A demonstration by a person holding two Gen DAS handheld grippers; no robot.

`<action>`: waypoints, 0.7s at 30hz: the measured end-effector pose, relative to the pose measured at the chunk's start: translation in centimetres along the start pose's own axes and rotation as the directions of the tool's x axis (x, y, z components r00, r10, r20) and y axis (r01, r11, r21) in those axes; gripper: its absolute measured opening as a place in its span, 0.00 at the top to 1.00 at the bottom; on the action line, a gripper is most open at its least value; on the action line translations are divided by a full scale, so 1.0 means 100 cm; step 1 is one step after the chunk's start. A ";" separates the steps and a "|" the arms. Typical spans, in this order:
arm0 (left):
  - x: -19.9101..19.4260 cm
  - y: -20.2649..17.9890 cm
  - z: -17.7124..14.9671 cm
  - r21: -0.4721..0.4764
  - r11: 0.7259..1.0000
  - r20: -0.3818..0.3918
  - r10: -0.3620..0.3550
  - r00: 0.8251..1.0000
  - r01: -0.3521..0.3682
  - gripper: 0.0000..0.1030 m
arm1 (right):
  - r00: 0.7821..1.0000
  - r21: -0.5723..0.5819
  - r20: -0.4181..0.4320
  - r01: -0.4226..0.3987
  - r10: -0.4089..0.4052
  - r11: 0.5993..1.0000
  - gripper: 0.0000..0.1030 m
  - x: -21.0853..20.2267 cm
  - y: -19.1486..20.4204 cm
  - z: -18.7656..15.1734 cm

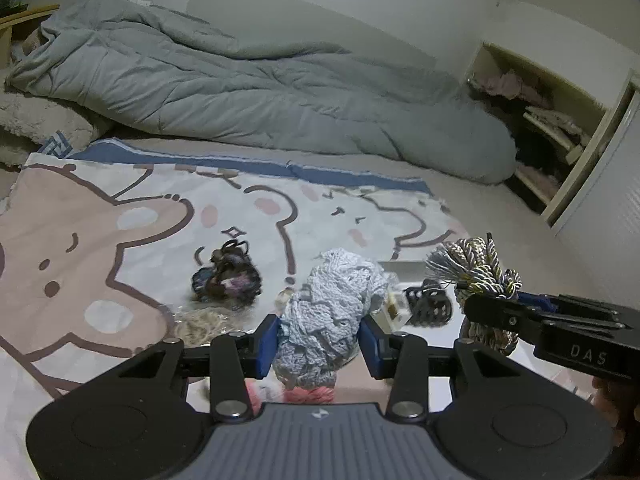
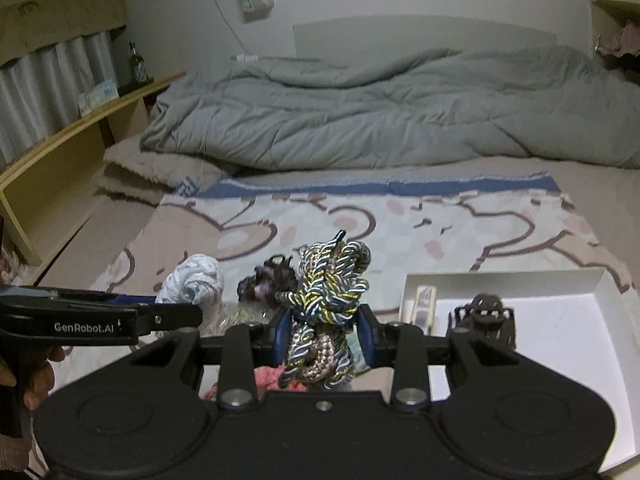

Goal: Organize objects
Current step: 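Lift and carry the knitted pouch and braided rope toward the white box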

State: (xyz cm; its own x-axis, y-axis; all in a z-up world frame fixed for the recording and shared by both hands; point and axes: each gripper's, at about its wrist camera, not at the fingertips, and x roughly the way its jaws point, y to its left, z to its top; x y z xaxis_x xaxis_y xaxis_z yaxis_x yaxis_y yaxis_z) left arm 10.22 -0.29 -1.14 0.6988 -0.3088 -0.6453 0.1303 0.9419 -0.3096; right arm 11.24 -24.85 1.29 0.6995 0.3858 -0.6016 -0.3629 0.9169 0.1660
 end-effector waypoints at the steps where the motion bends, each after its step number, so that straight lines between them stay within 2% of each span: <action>1: 0.000 -0.003 0.001 -0.008 1.000 0.008 -0.005 1.000 0.005 0.57 | 1.000 0.001 0.012 0.005 -0.005 1.000 0.65 -0.003 -0.003 0.001; 5: 0.002 -0.018 0.003 -0.024 0.999 0.035 -0.024 0.999 0.025 0.57 | 0.999 0.014 0.046 0.026 -0.026 1.000 0.65 -0.013 -0.015 0.004; 11: 0.017 -0.041 0.003 -0.049 0.996 0.030 -0.067 0.997 0.068 0.57 | 0.995 0.035 0.070 0.062 -0.065 0.997 0.65 -0.022 -0.037 0.005; 21: 0.047 -0.074 0.001 -0.077 0.989 0.004 -0.124 0.992 0.124 0.57 | 0.991 0.068 0.056 0.119 -0.123 0.991 0.65 -0.022 -0.075 0.000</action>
State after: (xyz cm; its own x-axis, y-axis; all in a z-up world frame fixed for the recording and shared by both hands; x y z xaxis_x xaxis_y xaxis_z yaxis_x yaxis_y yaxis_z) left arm 12.63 -8.72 -1.84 0.6802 -0.4226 -0.5990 0.1613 0.8833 -0.4401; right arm 12.42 -32.62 1.40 0.7723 0.2756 -0.5724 -0.2345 0.9610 0.1464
